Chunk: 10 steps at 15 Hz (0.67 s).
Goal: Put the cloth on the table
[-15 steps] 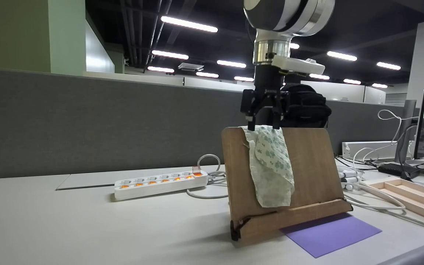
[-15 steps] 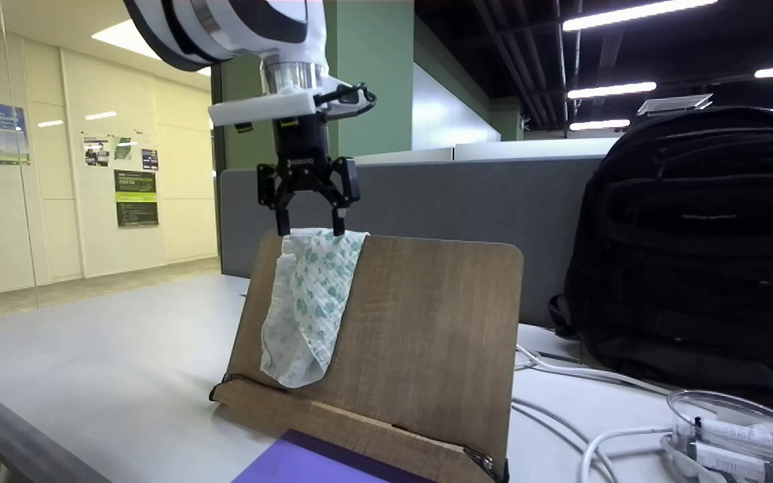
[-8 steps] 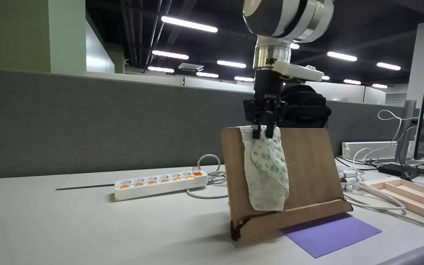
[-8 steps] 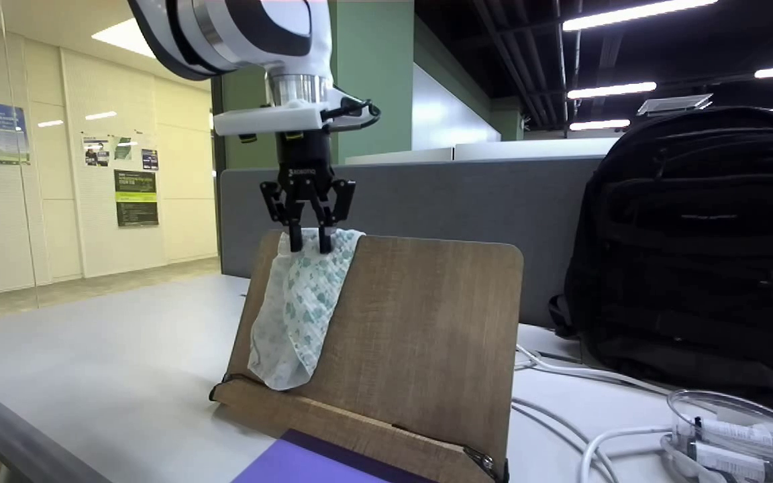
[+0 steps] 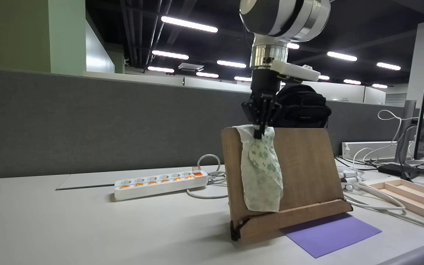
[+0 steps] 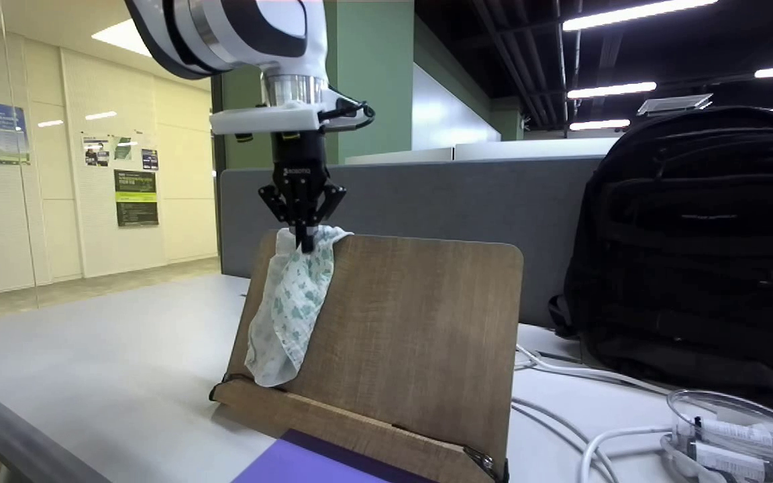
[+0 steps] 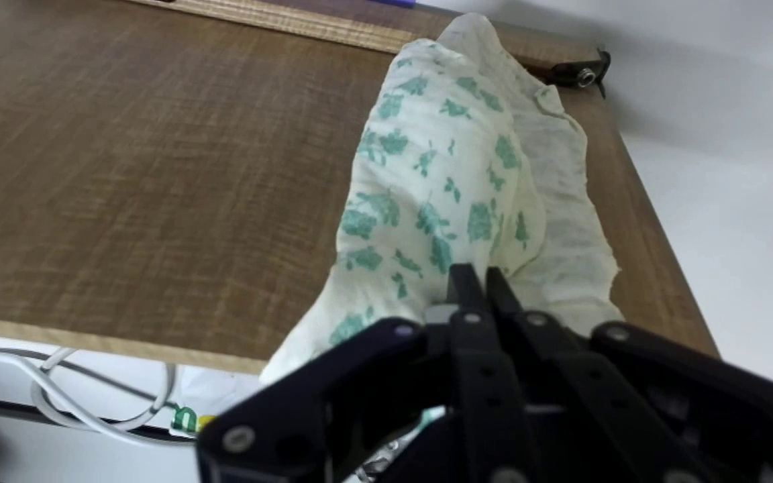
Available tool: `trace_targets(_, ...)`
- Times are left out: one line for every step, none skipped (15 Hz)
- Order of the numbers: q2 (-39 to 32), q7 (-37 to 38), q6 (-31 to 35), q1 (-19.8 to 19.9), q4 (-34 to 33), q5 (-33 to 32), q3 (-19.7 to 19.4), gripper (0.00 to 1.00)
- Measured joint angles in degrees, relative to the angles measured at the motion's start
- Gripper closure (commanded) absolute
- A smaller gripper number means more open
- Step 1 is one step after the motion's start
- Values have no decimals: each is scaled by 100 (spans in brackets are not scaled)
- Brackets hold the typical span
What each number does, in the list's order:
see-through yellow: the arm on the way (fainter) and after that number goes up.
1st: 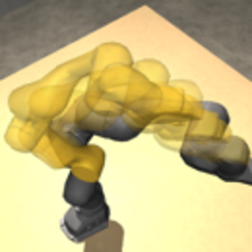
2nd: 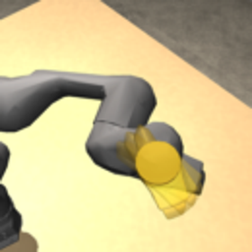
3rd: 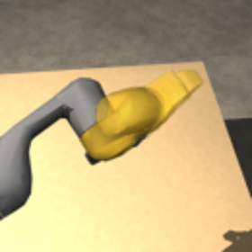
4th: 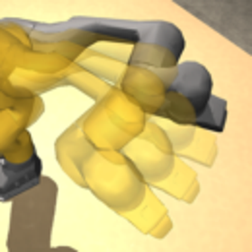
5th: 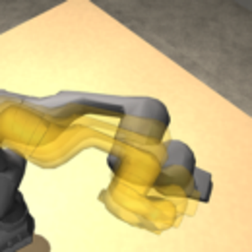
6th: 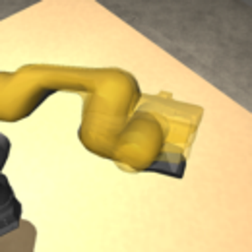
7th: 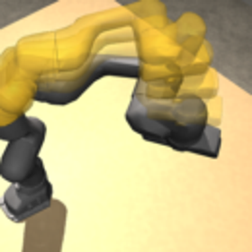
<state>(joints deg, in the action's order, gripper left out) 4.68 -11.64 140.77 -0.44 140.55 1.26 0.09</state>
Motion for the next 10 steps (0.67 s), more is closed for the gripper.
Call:
trace_targets(-5, 0, -34, -42, -32, -5, 36, 99)
trace_targets(-10, 6, -97, -95, -83, -14, 86, 99)
trace_targets(-19, 13, -162, -153, -153, -26, 151, 99)
trace_targets(-30, 25, -239, -220, -238, -38, 225, 99)
trace_targets(-48, 42, -291, -292, -339, -59, 307, 99)
trace_targets(-76, 68, -340, -369, -457, -98, 395, 99)
trace_targets(-109, 105, -361, -445, -578, -145, 483, 99)
trace_targets(-153, 139, -363, -520, -707, -189, 564, 99)
trace_targets(-208, 163, -363, -593, -848, -243, 644, 99)
trace_targets(-275, 180, -363, -658, -992, -277, 714, 99)
